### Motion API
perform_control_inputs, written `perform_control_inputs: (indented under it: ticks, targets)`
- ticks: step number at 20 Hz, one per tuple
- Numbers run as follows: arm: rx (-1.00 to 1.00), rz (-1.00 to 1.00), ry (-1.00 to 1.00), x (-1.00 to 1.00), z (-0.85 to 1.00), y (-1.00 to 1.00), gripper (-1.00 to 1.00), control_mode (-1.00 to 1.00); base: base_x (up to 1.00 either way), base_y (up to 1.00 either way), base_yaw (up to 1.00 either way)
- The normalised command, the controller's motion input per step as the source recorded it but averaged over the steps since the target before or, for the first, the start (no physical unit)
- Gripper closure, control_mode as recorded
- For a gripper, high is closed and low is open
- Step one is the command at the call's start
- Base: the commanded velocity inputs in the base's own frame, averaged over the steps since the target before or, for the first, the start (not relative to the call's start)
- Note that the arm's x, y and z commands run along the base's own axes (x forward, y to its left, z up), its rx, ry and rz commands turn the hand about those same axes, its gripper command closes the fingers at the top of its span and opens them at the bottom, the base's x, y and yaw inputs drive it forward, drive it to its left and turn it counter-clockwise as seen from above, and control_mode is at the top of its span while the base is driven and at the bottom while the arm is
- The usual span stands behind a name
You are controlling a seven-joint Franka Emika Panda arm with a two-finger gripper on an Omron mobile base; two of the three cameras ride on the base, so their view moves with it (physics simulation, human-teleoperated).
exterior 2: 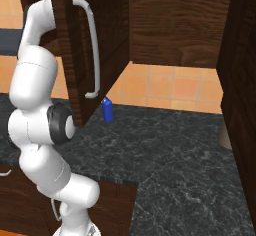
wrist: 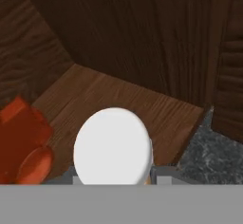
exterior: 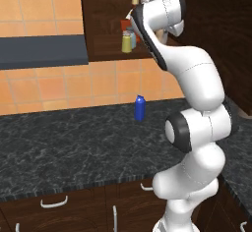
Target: Put the shaker and condiment bottle from the counter next to their counterparts in the cabinet.
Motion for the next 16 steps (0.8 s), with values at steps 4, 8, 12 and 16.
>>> perform_control_inputs:
  ticks: [4,8,12,16]
  targets:
    - [-0.01,0.0,0.09,0.59,0.0,0.0,1.0,-1.0,0.0,0.0,0.0]
    - [0.0,0.0,0.07,0.53,0.0,-0.03,1.0,-1.0,0.0,0.0,0.0]
    - [0.0,0.0,0.09,0.41,0.0,-0.06,1.0,-1.0,0.0,0.0,0.0]
    - [0.0,0.0,0.03,0.43,0.0,-0.09,1.0,-1.0,0.0,0.0,0.0]
